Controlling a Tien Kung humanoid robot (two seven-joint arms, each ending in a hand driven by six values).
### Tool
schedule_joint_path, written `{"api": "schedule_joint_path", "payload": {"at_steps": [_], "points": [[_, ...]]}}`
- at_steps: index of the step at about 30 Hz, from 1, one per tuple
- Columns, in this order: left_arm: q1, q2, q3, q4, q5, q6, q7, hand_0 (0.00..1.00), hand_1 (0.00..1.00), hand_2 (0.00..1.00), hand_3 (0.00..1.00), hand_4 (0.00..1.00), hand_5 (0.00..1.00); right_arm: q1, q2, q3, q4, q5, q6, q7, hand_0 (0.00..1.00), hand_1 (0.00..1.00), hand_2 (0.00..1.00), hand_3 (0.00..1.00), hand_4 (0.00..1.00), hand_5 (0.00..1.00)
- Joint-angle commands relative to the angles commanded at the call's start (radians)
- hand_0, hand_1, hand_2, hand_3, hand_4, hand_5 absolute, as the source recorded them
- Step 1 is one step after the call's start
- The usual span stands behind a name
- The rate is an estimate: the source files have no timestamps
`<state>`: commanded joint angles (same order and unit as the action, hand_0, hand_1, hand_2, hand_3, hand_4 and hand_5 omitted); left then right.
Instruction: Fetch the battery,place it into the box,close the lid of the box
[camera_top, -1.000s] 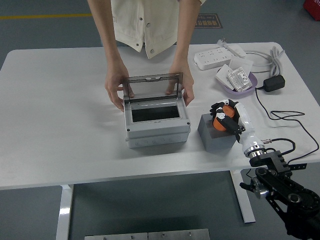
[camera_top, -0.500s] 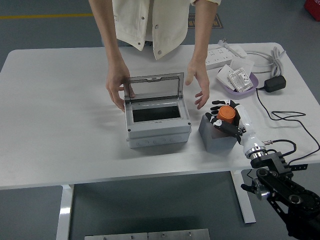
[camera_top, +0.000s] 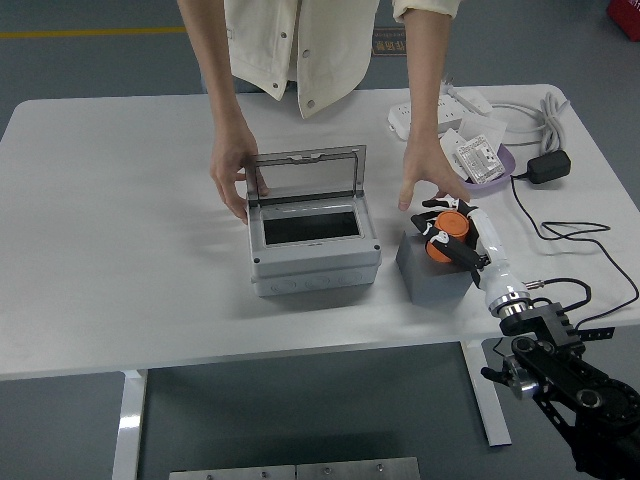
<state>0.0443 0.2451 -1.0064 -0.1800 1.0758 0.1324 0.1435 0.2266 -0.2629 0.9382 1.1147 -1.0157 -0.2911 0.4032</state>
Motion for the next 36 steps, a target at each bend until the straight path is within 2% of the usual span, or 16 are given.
{"api": "schedule_joint_path", "payload": {"at_steps": [12,36], "points": [[0.001,-0.001,-0.012,0.0,0.013,-0.001,0.003,0.647,0.716,0.565,0.54,0.354,0.116,-0.004,-0.003,0.003,0.027,-0.014,-0.001,0.004,0.547,0.584,0.586,0.635,0.998,0.512],[0.001,-0.003,-0.005,0.0,0.011,-0.004,0.005,0.641,0.713,0.562,0.538,0.341,0.097,-0.01,-0.012,0.049,0.11,-0.046,-0.007,0.005,0.565,0.587,0.596,0.637,0.998,0.517]]}}
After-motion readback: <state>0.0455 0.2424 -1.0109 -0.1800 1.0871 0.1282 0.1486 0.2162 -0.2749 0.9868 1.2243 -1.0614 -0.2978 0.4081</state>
